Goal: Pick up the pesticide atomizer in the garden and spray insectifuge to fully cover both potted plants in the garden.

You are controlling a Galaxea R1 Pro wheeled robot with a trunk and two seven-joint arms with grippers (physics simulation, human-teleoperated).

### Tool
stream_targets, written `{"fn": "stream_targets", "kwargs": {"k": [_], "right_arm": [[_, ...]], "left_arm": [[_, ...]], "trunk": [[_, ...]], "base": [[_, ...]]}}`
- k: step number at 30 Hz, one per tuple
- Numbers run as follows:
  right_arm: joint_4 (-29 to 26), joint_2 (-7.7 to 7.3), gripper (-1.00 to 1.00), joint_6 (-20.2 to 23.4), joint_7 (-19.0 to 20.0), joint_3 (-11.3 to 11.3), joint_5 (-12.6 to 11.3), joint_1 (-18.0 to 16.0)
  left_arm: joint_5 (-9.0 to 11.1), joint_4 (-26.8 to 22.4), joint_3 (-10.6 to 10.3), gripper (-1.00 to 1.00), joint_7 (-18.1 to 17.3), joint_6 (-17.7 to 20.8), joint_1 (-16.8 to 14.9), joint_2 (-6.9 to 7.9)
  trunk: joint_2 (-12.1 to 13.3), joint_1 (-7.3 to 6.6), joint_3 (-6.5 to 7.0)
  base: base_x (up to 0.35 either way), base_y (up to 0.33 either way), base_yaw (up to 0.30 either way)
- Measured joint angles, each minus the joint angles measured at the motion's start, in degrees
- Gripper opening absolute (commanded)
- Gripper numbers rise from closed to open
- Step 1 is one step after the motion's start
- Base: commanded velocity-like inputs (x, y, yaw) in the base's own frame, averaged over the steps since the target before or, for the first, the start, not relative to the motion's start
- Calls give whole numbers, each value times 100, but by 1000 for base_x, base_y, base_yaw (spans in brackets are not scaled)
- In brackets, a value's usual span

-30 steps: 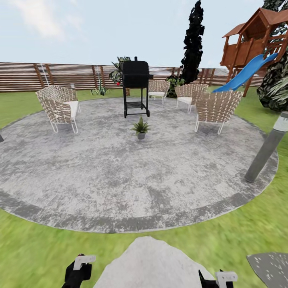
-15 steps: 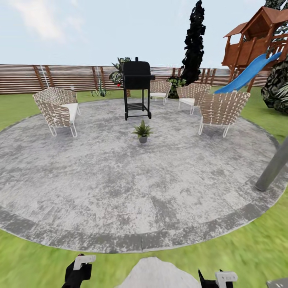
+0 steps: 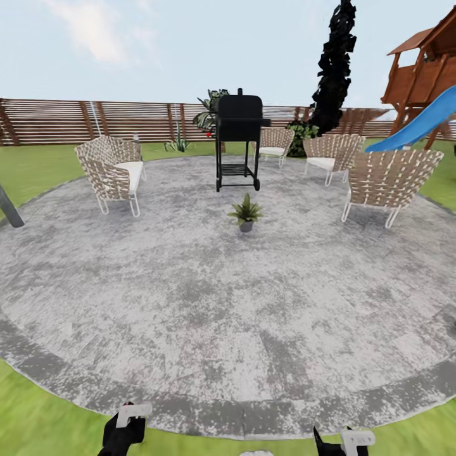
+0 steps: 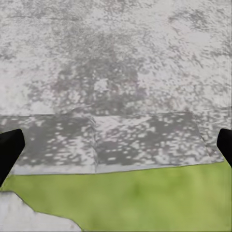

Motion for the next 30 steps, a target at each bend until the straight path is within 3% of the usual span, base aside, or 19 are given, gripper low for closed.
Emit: {"fn": "stream_targets", "kwargs": {"k": [13, 30], "right_arm": [[-1, 0, 100, 4, -1, -1, 0, 1], [-1, -1, 100, -2, 0, 0, 2, 1]], "left_arm": [[-3, 1, 1, -100, -7, 0, -5, 7], [0, 1, 1, -100, -7, 6, -2, 6]], "trunk": [[0, 0, 0], [0, 0, 0]], "base": [[341, 86, 12], [341, 3, 0]]}}
